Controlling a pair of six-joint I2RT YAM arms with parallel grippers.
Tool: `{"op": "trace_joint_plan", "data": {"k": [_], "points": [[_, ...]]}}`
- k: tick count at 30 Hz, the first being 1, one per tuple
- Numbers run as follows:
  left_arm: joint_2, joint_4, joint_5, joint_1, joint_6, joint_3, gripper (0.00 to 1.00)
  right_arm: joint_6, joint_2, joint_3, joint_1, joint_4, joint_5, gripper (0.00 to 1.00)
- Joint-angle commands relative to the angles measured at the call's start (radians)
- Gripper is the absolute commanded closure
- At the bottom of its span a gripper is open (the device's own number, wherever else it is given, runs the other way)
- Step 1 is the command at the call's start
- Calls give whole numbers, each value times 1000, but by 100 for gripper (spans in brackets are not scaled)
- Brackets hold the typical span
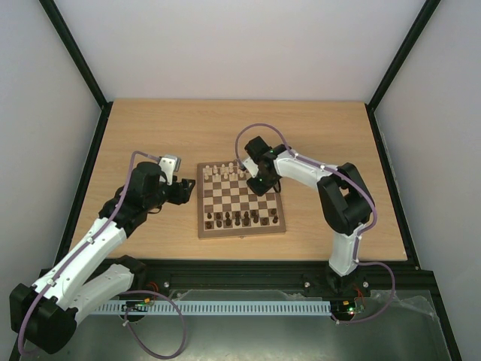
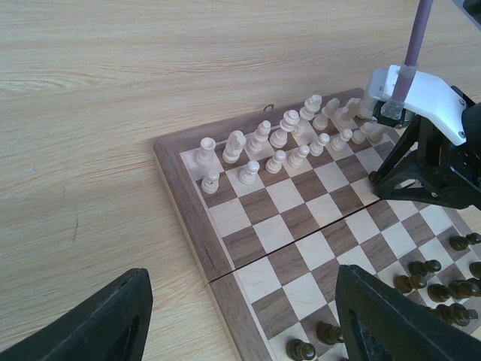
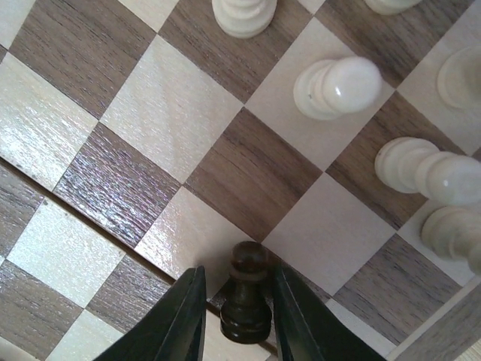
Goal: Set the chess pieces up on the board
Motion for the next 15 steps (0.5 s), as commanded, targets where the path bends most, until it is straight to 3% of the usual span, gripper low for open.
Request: {"op": "trace_joint_plan", "data": {"k": [1,10,15], "points": [[6,6,15,9,13,-13,30,5,-22,-38,-1,-69,33,75],[10,7,17,9,13,-12,30,-4,-37,-64,-1,-54,37,84],[21,5,23,9,6,-10,30,-30,-122,-110,-1,7,14,89]]}}
